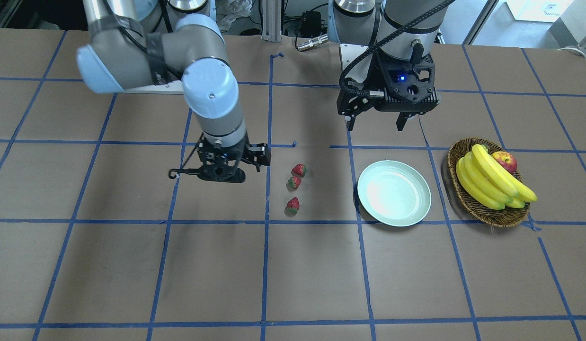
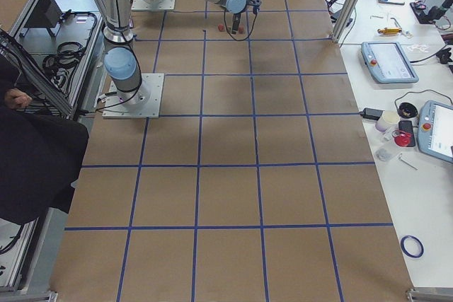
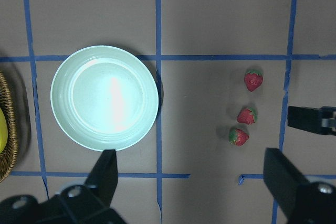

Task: Collect all strawberries into plate
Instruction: 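Raise the right arm away while the left arm reaches toward the strawberries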

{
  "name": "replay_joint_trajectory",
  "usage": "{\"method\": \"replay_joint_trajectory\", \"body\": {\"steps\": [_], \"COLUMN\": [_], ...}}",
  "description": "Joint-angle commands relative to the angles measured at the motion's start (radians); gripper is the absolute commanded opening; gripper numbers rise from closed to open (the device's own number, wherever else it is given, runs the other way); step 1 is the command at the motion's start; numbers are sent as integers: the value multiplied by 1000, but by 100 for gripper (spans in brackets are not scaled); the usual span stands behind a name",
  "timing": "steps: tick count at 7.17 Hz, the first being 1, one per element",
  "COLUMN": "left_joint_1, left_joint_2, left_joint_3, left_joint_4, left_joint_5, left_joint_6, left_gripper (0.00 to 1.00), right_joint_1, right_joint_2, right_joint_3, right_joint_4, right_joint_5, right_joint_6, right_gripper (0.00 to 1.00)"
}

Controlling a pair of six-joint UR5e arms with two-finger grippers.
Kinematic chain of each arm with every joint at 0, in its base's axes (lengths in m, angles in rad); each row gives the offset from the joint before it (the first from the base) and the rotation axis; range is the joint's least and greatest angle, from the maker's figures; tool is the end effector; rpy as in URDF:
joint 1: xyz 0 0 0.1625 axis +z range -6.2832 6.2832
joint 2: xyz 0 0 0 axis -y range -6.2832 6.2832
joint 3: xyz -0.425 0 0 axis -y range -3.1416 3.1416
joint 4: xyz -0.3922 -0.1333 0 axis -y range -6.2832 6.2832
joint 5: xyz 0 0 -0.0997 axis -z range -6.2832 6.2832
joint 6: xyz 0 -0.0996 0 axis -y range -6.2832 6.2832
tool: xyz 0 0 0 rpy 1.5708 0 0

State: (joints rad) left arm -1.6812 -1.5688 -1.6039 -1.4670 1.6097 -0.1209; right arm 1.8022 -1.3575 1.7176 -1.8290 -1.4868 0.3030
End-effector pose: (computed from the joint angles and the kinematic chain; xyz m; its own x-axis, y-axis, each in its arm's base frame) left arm -0.1835 -0.4805 0.4833 -0.9995 -0.0130 -0.0297 -0.0107 0.9970 -0.0768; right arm 0.2631 -0.4991 0.3308 -0.9957 0.0787 -0.0493 0.0722 0.9899 0.1220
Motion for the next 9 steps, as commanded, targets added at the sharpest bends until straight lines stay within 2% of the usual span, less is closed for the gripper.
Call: {"method": "replay_joint_trajectory", "body": {"steps": [1,2,4,7,8,9], "left_joint_1": [0,0,-3,-8,-47,-98], "left_joint_2": [-2,-8,-11,-28,-43,-56], "left_joint_3": [-1,-1,-1,-28,-83,-140], "left_joint_4": [-3,-4,-6,10,39,122], "left_joint_5": [1,-1,-1,-13,-14,-13], "left_joint_6": [9,7,7,-6,-25,-78], "left_gripper": [100,100,100,100,100,100], "right_joint_1": [-200,-228,-263,-259,-260,-265], "right_joint_2": [-136,-150,-153,-149,-149,-149], "right_joint_3": [-129,-212,-320,-305,-305,-305], "right_joint_4": [325,393,457,377,352,321], "right_joint_5": [-39,-102,-109,-102,-101,-95], "right_joint_6": [-230,-238,-237,-232,-234,-232], "right_gripper": [100,100,100,100,100,100]}}
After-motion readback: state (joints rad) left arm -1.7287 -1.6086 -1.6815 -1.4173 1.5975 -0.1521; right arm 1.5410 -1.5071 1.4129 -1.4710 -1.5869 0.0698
